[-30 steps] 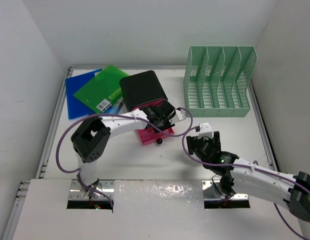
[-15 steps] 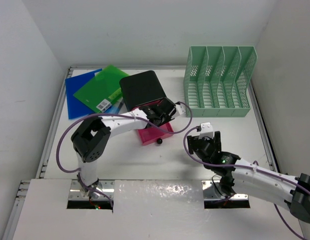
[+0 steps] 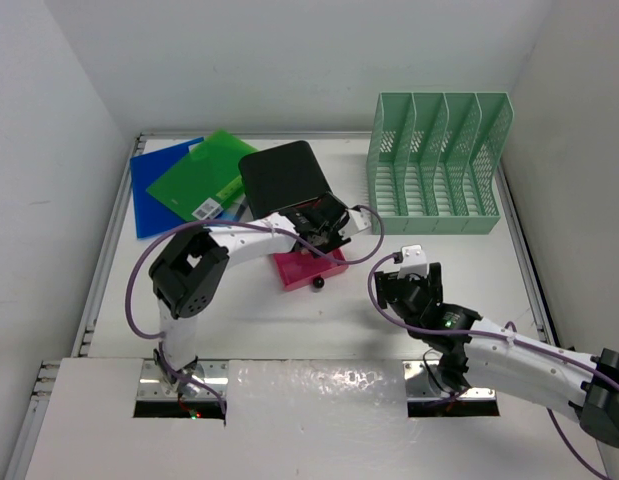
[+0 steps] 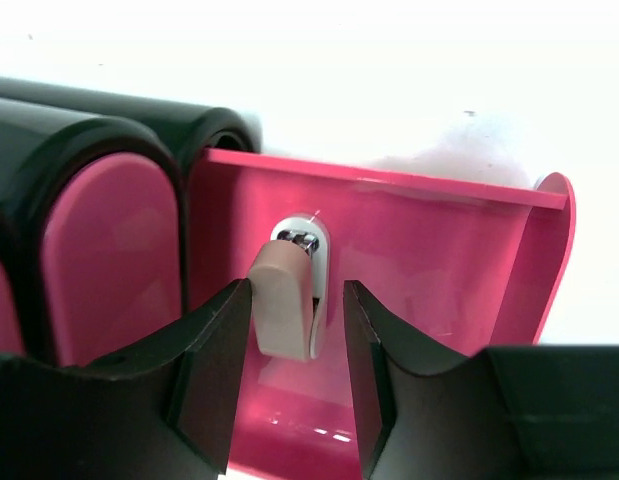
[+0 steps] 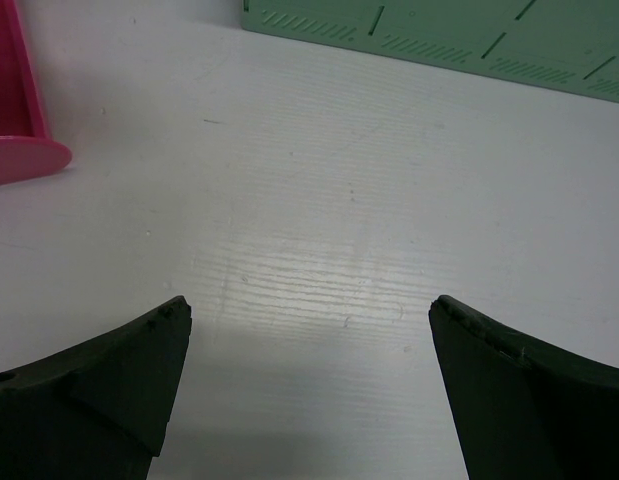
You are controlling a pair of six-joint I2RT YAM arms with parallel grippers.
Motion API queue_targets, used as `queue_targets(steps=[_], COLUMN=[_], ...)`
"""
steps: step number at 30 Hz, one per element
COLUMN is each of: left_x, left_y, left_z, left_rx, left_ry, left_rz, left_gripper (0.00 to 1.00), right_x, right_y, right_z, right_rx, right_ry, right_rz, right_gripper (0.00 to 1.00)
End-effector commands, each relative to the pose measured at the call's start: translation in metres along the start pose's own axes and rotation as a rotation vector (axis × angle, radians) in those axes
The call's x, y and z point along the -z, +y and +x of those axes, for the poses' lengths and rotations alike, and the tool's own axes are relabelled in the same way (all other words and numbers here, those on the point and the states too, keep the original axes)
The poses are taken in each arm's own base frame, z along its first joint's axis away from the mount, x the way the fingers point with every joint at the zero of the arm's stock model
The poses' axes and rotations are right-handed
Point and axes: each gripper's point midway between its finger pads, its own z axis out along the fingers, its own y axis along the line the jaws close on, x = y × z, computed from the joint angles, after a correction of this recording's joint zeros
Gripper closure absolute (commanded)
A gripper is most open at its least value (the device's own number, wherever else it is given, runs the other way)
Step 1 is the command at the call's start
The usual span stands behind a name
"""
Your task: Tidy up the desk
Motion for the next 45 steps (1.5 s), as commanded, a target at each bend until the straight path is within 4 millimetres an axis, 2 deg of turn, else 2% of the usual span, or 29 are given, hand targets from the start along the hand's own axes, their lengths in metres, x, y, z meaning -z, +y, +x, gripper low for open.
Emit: queue_targets(steps=[1,6,9,17,26,31,38,42,45], left_x=[-0.003,-0.001,0.008,0.031,0.04,0.055,0.056,0.069,0.092], left_y=[-0.007,-0.021,-0.027,-0.029,-0.052,-0.063,-0.078,-0.063,-0.044], left_z=[0.0,0.007,0.007,0.003,0.018,0.019,0.03,0.016,-0.009], left_rx=[0.016,0.014,0.026,0.037,0.044,0.038,0.016,0.009,-0.004], left_ry=[-0.006,0.001,-0.007,-0.028,0.001,-0.023,-0.005,-0.051,-0.133], left_rz=[0.084,0.153,0.183,0.214,0.312,0.363,0.426,0.374,0.319], left_gripper=[0.61,0.61,0.62,0.62,0.66,0.67,0.66,0.64,0.64], right_x=[0.0,0.0,0.001,0.001,0.002,0.003,0.003,0.003,-0.001], right_y=[-0.003,-0.004,-0.004,-0.005,-0.006,-0.006,-0.007,-0.005,0.009], right_z=[-0.004,-0.003,-0.004,-0.003,-0.002,-0.003,-0.004,-0.004,-0.003], right_rx=[-0.017,-0.024,-0.024,-0.026,-0.032,-0.035,-0.038,-0.036,-0.008], right_ry=[-0.012,-0.015,-0.018,-0.016,-0.014,-0.018,-0.02,-0.024,-0.032], right_rz=[0.018,0.02,0.019,0.023,0.021,0.021,0.022,0.012,-0.062], right_gripper=[0.01,0.01,0.01,0.01,0.01,0.01,0.01,0.01,0.01])
